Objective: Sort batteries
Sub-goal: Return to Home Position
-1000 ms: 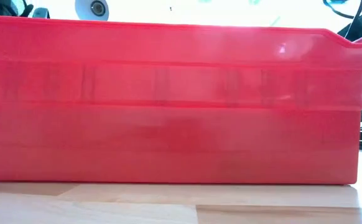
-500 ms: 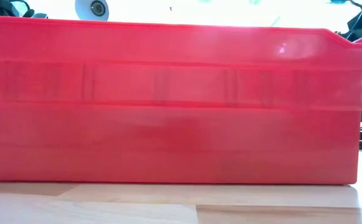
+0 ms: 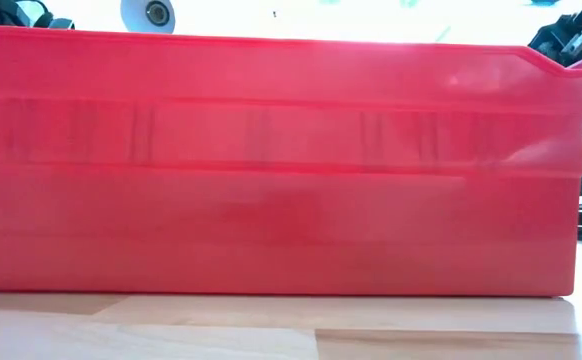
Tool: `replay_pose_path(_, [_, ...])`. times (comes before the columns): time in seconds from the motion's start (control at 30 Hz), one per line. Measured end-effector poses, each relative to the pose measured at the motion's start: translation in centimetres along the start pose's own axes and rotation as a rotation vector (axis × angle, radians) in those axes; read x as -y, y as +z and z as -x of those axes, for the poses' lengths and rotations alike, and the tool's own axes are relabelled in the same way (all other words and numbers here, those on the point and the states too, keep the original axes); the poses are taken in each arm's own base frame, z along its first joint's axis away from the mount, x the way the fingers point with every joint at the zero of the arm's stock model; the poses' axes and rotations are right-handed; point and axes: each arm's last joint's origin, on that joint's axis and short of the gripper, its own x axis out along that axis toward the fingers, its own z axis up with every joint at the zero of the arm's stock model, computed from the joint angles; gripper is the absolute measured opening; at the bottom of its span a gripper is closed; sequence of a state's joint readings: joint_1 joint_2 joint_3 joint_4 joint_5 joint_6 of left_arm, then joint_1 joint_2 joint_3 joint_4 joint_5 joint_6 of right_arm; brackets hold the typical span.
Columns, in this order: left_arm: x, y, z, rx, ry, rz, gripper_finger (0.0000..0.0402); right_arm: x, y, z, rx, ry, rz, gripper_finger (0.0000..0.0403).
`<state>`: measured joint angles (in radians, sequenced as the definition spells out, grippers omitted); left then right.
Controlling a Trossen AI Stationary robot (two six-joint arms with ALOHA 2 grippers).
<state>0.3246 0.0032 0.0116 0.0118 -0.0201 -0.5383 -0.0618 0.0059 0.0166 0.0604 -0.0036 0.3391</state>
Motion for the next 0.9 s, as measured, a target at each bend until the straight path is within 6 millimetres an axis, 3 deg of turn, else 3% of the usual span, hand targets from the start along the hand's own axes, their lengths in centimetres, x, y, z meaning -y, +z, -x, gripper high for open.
replay_pose_path(0.9, [0.27,-0.18,-0.01,-0.019,-0.026,0.001,0.0001,0.27,-0.66,-0.02,-0.069,-0.029,0.000,0.0000])
